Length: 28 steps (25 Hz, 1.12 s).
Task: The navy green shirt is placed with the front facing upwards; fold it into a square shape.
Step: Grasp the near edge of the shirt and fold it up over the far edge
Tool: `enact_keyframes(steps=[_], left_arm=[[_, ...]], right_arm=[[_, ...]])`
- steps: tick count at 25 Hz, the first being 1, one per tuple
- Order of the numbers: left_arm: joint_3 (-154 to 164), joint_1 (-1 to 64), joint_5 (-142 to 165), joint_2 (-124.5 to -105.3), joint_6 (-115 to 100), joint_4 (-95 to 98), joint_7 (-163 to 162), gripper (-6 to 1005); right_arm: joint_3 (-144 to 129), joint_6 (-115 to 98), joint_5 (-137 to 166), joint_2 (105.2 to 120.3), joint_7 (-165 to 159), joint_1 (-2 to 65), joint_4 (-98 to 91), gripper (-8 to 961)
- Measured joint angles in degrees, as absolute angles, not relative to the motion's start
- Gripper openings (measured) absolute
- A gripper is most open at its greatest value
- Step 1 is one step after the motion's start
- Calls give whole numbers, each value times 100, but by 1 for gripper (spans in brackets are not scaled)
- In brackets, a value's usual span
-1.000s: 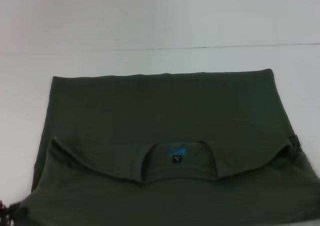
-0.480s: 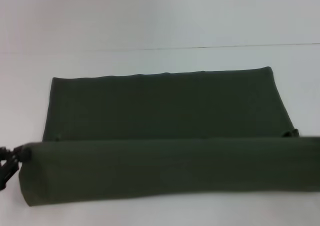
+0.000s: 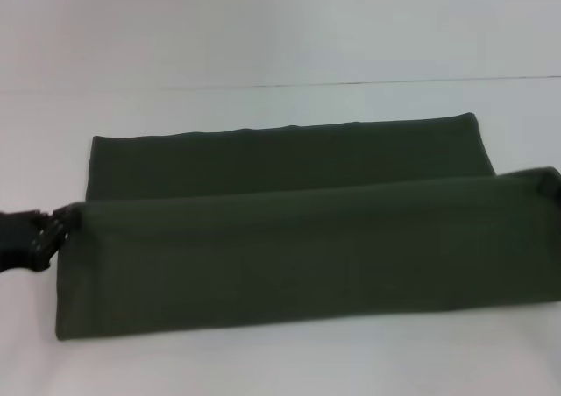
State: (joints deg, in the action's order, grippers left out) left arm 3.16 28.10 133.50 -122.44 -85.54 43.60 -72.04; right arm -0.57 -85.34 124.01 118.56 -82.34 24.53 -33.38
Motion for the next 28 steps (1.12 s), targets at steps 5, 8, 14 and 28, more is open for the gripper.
enact_keyframes(steps=[5, 8, 14, 28], left_arm=[[324, 3163, 13348, -12341, -7752, 4225, -7308, 36], [328, 3366, 13300, -12364, -7268, 4092, -7319, 36], [336, 3664, 13148, -12369, -6532, 3867, -7336, 37], [1360, 4344, 12746, -12398, -4263, 3128, -7351, 37]], right_arm=[[-329, -7913, 12376, 11839, -8380, 2820, -3291, 53], [-438, -7525, 12371, 11864, -8404, 3073, -3276, 52], [-761, -6582, 12368, 11934, -8446, 3517, -3193, 52], [-1023, -5075, 12366, 11940, -8411, 4093, -2646, 54]])
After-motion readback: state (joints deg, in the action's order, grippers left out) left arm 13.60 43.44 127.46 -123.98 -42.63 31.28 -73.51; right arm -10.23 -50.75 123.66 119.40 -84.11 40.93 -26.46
